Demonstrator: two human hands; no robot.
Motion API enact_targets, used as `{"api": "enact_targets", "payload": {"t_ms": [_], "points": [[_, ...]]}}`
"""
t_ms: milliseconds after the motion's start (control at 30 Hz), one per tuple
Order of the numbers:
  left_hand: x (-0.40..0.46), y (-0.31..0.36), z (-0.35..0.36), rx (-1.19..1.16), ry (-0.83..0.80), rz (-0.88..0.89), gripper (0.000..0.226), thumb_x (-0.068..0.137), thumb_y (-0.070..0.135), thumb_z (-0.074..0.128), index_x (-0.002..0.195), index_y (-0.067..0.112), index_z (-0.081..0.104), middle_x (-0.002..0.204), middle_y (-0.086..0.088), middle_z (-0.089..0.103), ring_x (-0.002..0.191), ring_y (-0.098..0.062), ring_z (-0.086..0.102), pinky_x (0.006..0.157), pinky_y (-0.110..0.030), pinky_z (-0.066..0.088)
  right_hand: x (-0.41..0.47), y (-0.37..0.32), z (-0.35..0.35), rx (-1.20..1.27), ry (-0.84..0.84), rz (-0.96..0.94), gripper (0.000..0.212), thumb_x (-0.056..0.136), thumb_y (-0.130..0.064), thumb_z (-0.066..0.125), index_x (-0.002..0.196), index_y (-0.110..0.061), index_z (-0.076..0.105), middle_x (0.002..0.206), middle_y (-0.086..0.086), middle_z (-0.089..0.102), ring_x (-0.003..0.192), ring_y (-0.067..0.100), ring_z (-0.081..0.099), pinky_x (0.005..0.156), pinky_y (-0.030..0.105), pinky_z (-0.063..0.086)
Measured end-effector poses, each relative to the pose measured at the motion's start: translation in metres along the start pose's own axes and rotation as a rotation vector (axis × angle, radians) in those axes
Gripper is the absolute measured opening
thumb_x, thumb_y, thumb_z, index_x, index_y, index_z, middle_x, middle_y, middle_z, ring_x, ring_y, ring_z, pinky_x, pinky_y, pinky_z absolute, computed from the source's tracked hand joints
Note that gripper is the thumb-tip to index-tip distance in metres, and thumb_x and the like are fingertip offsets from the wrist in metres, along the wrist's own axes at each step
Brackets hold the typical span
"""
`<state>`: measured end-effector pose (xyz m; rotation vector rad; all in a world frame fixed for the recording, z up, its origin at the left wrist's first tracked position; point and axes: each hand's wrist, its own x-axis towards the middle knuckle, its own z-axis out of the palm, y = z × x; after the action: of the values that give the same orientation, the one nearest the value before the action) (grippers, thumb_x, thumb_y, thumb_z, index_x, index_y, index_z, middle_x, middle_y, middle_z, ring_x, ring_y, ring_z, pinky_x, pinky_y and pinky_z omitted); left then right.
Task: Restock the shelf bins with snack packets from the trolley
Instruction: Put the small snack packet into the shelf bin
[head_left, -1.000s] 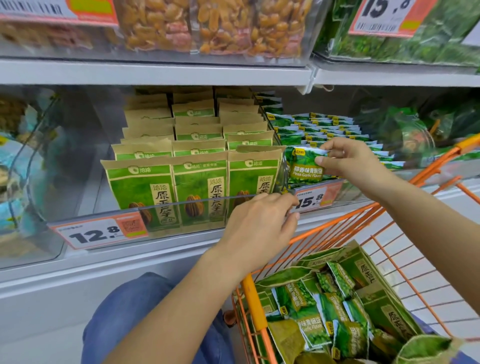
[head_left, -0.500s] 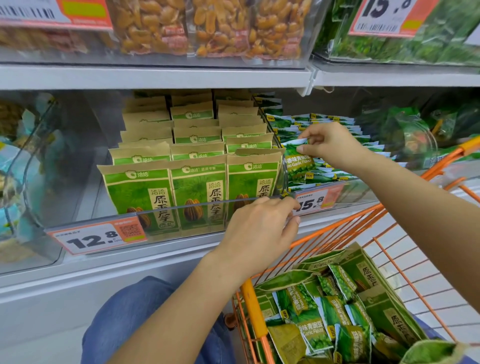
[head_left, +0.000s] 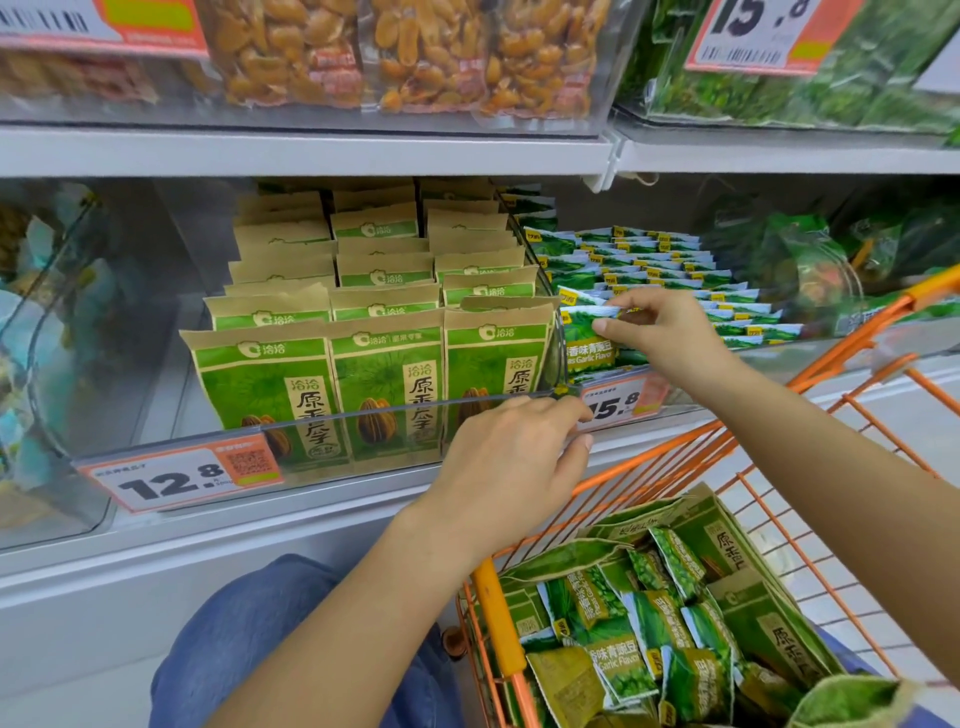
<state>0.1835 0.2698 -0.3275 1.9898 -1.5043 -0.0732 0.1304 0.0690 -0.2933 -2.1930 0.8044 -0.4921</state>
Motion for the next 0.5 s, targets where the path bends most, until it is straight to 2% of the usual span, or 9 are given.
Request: {"api": "enact_targets", "payload": {"t_ms": [67, 167, 300, 367, 433, 500], "points": [[0.0, 0.001, 0.0, -0.002, 0.001, 0.0, 0.031, 0.095, 0.035, 0.045, 0.119, 0.022, 0.06, 0.104, 0.007, 0.068, 0.101, -0.017, 0.061, 0.073, -0.037, 0.053, 0.001, -0.003, 0.004, 0.007, 0.03, 0.013, 0.021, 0.086, -0.021, 0.07, 0.104, -0.014, 0.06, 0.106, 0.005, 0.056, 0.093, 0.019, 0.056, 0.085, 0.031, 0.045], [0.001, 0.0, 0.0, 0.002, -0.01, -0.006, 0.03, 0.097, 0.035, 0.045, 0.121, 0.023, 0.059, 0.107, 0.009, 0.067, 0.102, -0.015, 0.06, 0.075, -0.035, 0.052, 0.0, -0.005, 0.003, -0.001, 0.062, 0.017, 0.017, 0.086, -0.018, 0.07, 0.097, -0.015, 0.058, 0.11, 0.007, 0.059, 0.079, 0.022, 0.061, 0.082, 0.036, 0.05], [0.001, 0.001, 0.0, 0.019, -0.017, -0.002, 0.032, 0.096, 0.036, 0.043, 0.121, 0.024, 0.06, 0.107, 0.01, 0.067, 0.102, -0.013, 0.06, 0.074, -0.032, 0.051, -0.002, -0.012, 0.001, 0.019, 0.071, 0.031, 0.014, 0.085, -0.017, 0.072, 0.093, -0.015, 0.06, 0.11, 0.019, 0.065, 0.095, 0.033, 0.064, 0.089, 0.042, 0.049], [0.001, 0.001, 0.0, 0.022, -0.021, -0.005, 0.03, 0.097, 0.036, 0.044, 0.121, 0.025, 0.059, 0.108, 0.011, 0.067, 0.102, -0.013, 0.06, 0.074, -0.031, 0.049, 0.0, -0.013, 0.001, 0.106, 0.096, 0.039, 0.012, 0.085, -0.014, 0.071, 0.091, -0.015, 0.061, 0.092, 0.012, 0.066, 0.083, 0.024, 0.062, 0.084, 0.038, 0.048], [0.002, 0.001, 0.0, 0.023, -0.03, -0.012, 0.028, 0.098, 0.036, 0.045, 0.121, 0.026, 0.058, 0.108, 0.012, 0.066, 0.103, -0.012, 0.059, 0.074, -0.03, 0.047, 0.003, -0.01, 0.001, 0.287, 0.107, 0.087, 0.012, 0.087, -0.011, 0.068, 0.089, -0.018, 0.059, 0.063, -0.004, 0.049, 0.066, 0.011, 0.052, 0.077, 0.031, 0.047], [0.001, 0.001, -0.001, 0.018, -0.029, -0.014, 0.028, 0.098, 0.035, 0.046, 0.121, 0.026, 0.059, 0.108, 0.012, 0.066, 0.102, -0.011, 0.059, 0.074, -0.029, 0.047, 0.005, -0.007, 0.001, 0.407, 0.115, 0.157, 0.012, 0.091, -0.009, 0.064, 0.095, -0.017, 0.055, 0.063, -0.003, 0.037, 0.066, 0.009, 0.049, 0.076, 0.025, 0.047]]}}
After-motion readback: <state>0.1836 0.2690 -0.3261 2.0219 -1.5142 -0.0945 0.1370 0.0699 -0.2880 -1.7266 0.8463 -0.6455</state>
